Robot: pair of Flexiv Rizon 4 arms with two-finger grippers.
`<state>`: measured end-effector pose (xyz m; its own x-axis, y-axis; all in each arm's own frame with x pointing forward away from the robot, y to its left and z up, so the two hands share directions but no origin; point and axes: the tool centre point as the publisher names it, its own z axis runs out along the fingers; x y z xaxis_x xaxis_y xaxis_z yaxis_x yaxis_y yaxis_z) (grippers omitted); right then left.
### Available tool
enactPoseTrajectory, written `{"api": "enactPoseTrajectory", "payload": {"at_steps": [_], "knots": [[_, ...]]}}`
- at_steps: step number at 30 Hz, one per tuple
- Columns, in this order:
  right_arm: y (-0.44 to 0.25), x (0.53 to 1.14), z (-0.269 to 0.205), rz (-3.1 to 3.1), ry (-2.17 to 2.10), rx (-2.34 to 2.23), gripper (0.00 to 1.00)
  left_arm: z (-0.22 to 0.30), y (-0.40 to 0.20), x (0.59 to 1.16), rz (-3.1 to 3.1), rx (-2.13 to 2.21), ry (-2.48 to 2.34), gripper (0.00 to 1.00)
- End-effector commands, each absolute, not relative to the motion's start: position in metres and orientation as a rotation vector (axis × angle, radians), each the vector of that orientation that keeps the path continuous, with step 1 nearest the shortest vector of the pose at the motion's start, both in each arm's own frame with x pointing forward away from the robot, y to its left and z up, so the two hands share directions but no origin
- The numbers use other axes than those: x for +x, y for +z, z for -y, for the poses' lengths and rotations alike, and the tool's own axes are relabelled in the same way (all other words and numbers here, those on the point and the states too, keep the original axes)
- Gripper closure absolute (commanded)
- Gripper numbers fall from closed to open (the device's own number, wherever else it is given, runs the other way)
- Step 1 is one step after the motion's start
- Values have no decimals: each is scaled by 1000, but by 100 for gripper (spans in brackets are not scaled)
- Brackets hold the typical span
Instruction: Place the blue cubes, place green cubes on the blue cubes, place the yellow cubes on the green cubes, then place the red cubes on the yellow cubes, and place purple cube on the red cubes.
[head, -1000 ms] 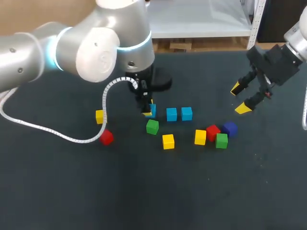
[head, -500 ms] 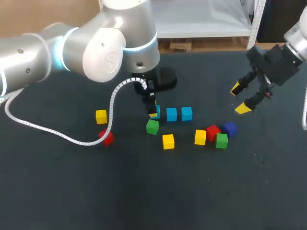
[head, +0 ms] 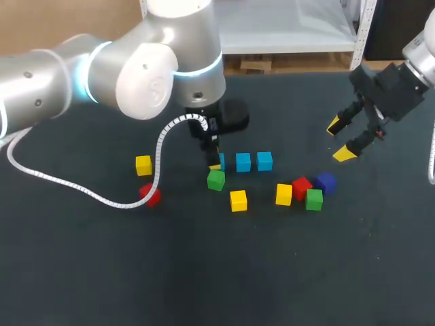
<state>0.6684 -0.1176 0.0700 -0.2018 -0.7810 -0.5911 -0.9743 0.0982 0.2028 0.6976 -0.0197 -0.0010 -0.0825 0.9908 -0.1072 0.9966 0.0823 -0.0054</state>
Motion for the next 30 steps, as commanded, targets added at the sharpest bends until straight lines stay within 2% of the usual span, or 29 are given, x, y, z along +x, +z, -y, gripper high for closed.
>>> {"api": "enactPoseTrajectory", "payload": {"at_steps": [1, 13, 30], "knots": [[70, 669, 117, -2048, 808, -1728, 0, 16, 1, 689, -2258, 2063, -109, 100], [70, 669, 117, -2048, 808, -1728, 0, 19, 2, 680, -2263, 2053, -137, 100], [70, 669, 117, -2048, 808, -1728, 0, 36, 4, 700, -2216, 2047, -101, 100]]}}
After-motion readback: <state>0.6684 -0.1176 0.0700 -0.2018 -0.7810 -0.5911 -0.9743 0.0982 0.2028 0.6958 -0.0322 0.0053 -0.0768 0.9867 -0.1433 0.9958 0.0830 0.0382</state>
